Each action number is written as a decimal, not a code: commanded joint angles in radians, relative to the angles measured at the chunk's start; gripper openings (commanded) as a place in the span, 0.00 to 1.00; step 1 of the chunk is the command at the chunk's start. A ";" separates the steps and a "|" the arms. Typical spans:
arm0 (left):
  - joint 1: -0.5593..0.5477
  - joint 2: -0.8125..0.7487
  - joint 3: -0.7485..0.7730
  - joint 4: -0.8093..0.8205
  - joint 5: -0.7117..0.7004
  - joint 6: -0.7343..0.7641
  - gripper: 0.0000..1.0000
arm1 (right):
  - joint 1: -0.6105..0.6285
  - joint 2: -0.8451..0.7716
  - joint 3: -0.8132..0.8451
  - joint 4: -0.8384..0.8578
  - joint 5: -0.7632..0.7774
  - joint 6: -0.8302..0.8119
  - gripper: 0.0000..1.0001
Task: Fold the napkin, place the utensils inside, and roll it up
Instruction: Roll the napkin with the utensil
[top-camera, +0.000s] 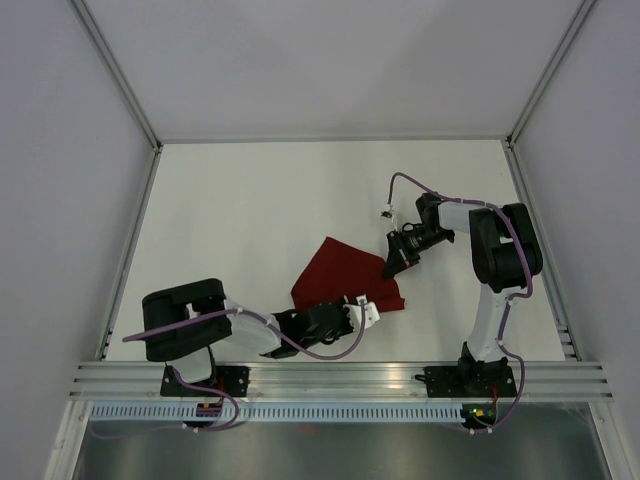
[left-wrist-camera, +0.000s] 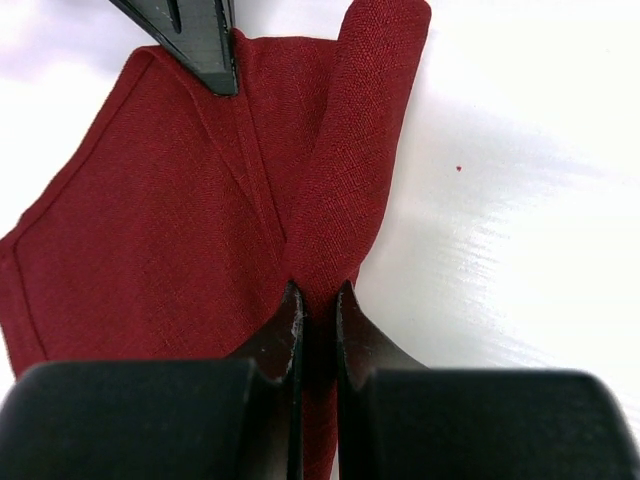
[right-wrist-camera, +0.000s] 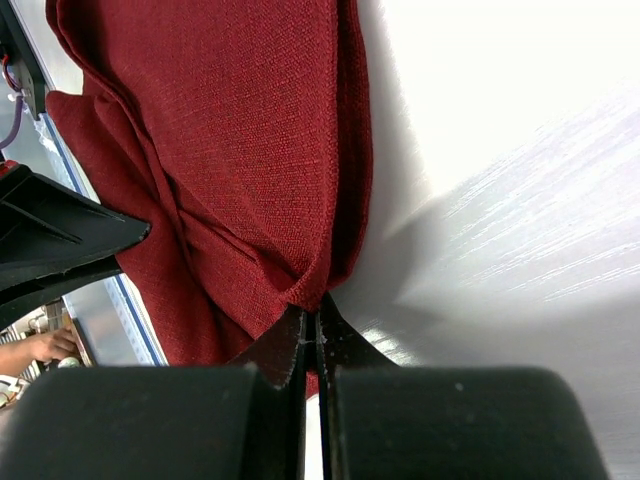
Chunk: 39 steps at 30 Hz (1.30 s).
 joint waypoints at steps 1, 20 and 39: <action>0.001 0.019 -0.015 -0.191 0.151 -0.193 0.02 | -0.042 -0.013 0.038 0.142 0.182 -0.052 0.01; 0.179 0.086 -0.015 -0.235 0.452 -0.552 0.02 | -0.042 -0.021 0.066 0.133 0.204 -0.053 0.01; 0.235 0.203 -0.003 -0.252 0.538 -0.664 0.02 | -0.040 -0.085 0.045 0.199 0.313 -0.007 0.00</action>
